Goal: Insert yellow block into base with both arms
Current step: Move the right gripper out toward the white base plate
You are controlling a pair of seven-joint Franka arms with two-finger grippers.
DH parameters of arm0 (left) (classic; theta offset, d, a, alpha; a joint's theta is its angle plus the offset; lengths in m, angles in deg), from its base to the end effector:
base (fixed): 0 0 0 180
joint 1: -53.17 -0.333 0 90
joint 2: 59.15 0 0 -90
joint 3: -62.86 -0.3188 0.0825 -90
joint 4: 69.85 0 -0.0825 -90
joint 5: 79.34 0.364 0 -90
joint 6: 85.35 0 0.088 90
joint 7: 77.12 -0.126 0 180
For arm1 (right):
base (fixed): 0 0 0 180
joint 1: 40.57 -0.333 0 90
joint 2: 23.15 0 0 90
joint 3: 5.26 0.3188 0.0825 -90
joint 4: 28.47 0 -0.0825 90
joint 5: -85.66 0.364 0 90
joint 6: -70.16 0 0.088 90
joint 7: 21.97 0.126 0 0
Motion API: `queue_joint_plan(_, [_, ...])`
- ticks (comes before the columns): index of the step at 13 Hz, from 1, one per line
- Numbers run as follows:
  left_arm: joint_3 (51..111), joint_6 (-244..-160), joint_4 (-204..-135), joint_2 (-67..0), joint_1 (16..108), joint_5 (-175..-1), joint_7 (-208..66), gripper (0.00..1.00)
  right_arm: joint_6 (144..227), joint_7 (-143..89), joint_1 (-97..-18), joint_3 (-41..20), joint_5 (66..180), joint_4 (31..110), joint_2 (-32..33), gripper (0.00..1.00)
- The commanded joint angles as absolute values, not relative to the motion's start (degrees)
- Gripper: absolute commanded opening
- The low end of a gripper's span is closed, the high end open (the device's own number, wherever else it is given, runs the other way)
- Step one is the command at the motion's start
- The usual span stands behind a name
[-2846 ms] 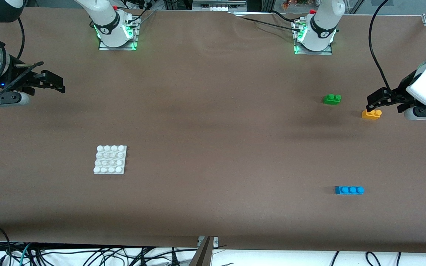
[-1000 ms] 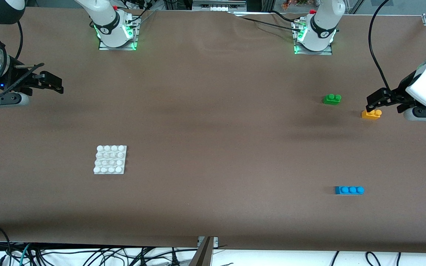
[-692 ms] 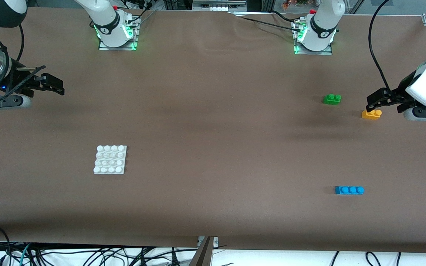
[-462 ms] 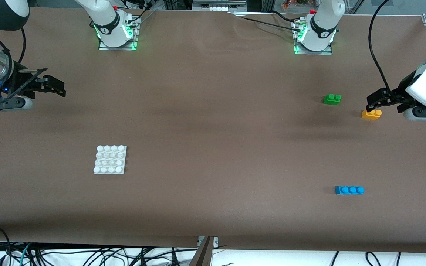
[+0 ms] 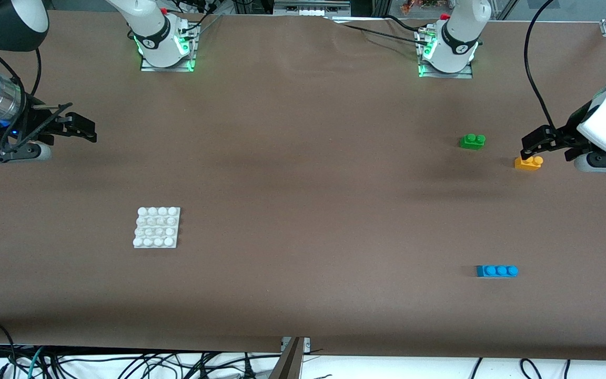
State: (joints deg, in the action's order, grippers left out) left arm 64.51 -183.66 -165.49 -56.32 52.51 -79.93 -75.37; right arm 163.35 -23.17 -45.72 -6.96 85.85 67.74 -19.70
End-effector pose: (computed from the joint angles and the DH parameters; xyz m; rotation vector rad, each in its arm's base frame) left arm 0.5579 -0.0105 0.5491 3.1300 0.0232 -0.0048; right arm 0.5464 0.0337 0.5314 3.1333 0.1266 -0.1772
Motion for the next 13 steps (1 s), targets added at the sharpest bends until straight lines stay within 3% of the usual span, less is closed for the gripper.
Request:
queue_joint_plan(1, [64.3, -182.2, -163.4, -55.4, 53.0, -79.9, -74.7, 1.00, 164.5, -23.7, -44.6, -6.0, 85.2, 68.7, -20.5, 1.00])
queue_joint_plan(7, [64.3, -182.2, -163.4, -55.3, 53.0, -80.0, -74.7, 1.00, 165.2, -23.9, -44.6, -6.0, 85.2, 68.7, -20.1, 1.00])
queue_joint_plan(13, [64.3, -182.2, -163.4, -55.3, 53.0, -80.0, -74.7, 1.00, 182.2, -24.2, -43.5, -6.1, 85.4, 68.5, -5.5, 1.00])
